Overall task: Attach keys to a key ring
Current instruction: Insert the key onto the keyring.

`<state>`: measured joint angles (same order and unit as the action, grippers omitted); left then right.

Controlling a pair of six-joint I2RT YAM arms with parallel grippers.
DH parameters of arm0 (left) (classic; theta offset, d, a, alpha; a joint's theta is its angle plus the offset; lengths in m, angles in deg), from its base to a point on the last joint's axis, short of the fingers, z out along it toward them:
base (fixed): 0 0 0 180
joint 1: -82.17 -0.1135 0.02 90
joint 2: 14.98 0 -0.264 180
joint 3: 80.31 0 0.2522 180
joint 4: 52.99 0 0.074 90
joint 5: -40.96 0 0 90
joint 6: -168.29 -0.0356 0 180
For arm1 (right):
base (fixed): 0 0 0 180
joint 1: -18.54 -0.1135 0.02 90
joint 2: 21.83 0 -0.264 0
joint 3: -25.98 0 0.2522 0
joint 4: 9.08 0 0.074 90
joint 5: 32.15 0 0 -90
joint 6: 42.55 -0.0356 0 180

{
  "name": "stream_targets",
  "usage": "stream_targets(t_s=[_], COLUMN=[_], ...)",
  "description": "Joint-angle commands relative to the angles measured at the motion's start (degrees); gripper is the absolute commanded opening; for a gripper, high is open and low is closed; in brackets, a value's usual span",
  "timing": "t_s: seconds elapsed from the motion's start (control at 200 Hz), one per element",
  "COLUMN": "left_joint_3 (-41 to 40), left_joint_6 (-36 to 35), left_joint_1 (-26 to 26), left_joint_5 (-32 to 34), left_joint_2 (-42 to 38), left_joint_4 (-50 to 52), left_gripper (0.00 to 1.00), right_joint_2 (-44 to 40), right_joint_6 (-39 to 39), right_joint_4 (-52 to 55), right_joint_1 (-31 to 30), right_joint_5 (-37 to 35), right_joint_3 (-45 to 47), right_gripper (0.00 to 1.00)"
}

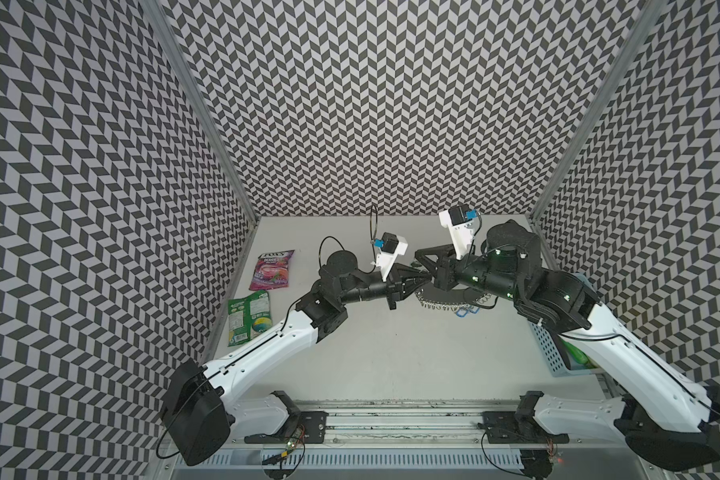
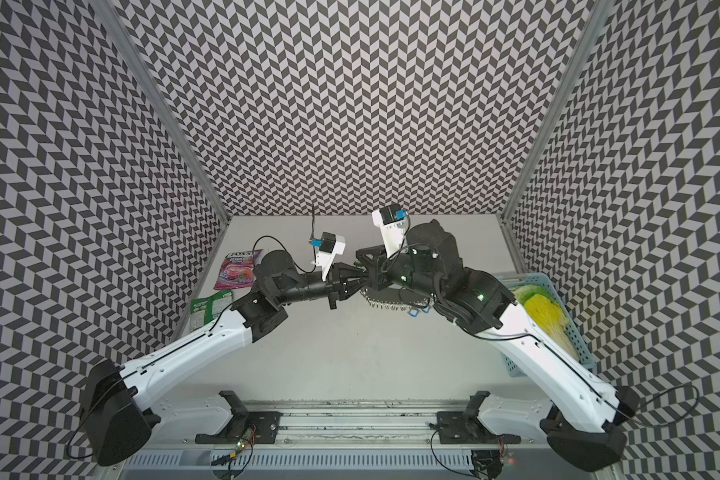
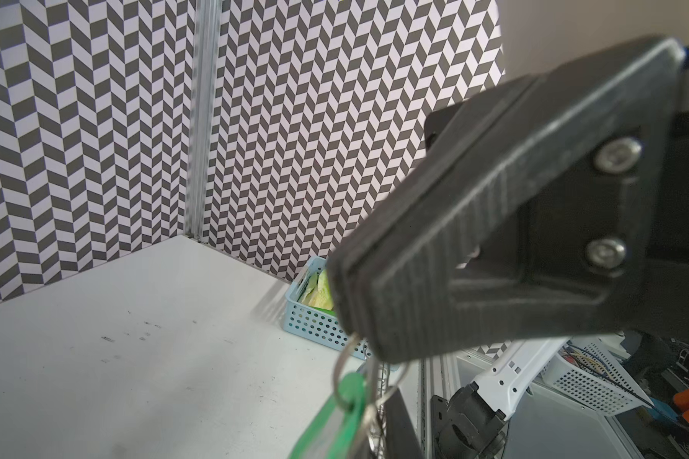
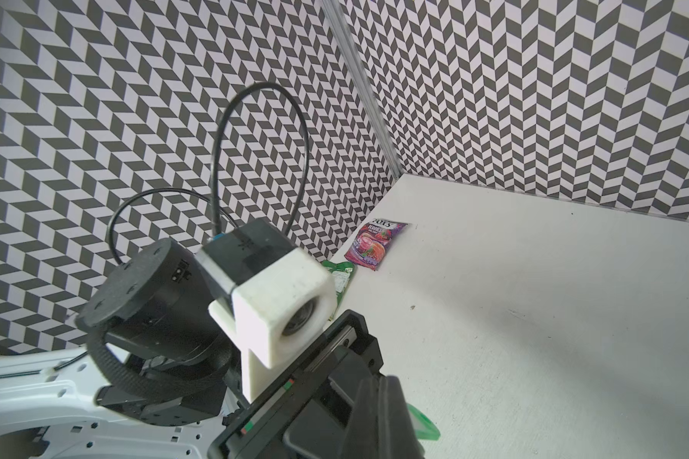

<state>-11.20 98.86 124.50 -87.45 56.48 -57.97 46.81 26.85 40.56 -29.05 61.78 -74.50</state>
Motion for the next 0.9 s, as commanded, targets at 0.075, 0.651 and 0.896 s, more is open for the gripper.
stream_targets(t_s=[0.075, 0.651, 0.896], left_joint_3=[1.26, 1.34, 1.34], left_joint_6=[-0.51, -0.01, -0.36], left_joint_1=[-0.13, 0.00, -0.01], left_joint_5=[1.79, 1.23, 1.59], left_joint_2=[-1.65, -1.80, -1.81], left_joint_4=[-2.49, -2.45, -2.25], left_gripper=[0.00, 0.00, 0.00], right_joint_2=[-1.53, -3.43, -3.45], right_joint_6=[1.08, 1.88, 1.68], right_joint_4=[-1.50, -3.86, -4.14], right_joint_1=[-1.13, -2.99, -3.17], right_joint_5=[-3.23, -6.10, -6.03], right_joint_3=[0.25, 4.80, 4.75], right_gripper=[0.00, 0.00, 0.00])
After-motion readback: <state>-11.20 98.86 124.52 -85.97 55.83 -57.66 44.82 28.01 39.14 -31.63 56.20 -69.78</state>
